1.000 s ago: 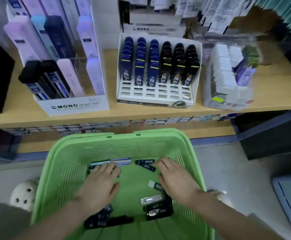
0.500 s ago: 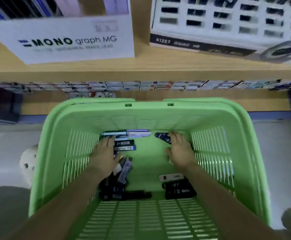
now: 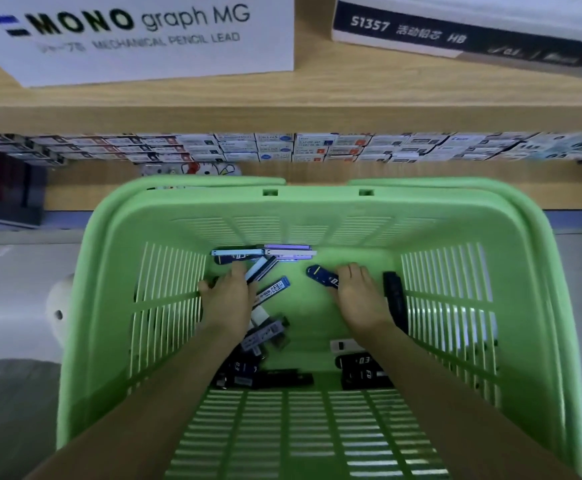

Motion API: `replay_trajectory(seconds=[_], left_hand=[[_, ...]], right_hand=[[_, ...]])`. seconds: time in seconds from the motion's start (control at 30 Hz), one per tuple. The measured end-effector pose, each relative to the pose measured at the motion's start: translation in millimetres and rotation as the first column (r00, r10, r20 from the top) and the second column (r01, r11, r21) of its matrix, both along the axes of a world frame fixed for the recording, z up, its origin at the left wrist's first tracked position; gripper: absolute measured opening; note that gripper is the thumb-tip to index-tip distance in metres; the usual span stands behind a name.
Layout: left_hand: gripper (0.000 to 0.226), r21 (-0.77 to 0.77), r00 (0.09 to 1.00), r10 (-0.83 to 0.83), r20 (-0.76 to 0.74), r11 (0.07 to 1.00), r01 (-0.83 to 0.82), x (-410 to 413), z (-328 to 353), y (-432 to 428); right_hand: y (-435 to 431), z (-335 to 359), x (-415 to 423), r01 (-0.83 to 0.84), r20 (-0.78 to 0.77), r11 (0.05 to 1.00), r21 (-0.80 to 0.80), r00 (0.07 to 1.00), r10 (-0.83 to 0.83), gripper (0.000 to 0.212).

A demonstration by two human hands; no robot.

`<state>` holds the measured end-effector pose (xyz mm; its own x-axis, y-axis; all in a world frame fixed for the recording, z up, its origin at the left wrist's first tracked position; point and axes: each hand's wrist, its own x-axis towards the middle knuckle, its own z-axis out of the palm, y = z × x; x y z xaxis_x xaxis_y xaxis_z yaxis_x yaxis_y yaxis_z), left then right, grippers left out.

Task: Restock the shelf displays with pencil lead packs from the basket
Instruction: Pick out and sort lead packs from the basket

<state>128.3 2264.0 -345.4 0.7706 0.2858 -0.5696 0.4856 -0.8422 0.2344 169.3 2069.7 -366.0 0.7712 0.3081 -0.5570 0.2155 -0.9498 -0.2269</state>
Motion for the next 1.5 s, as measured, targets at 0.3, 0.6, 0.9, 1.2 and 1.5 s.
replay_trajectory(seconds=[0.3,0.6,0.9,1.2,1.5], left_hand=[[0.018,-0.636,0.666,0.685,-0.294,0.379,-0.672,-10.9,32.6,-33.9],[0.012,-0.678,0.548,0.782,-0.296,0.232,-0.697,-8.0,53.3,-30.1],[0.005,-0.58,0.584,0.801,-0.13,0.417,-0.7,-7.6,66.2,3.3],[0.011,-0.592,0.576,0.799,-0.173,0.383,-0.709,-9.5,73.1,0.8],[0.01,-0.584,0.558,0.808,-0.187,0.365,-0.725,-19.5,81.6,1.2]], right_hand=[[54.1,44.7,-33.3,0.409,-0.254,0.721,0.559,0.912,-0.321,0.027],[69.5,63.4,-57.1,0.098,-0.106,0.697,0.71,0.994,-0.031,0.045],[49.7,6.5,-26.0,-0.247,-0.021,0.891,0.381,0.961,0.275,0.078],[60.6,-7.8,-43.4,-0.26,-0.088,0.943,0.206,0.955,0.283,0.067],[72.3,-10.2,-52.7,-0.148,-0.101,0.97,0.194,0.98,0.17,0.062]])
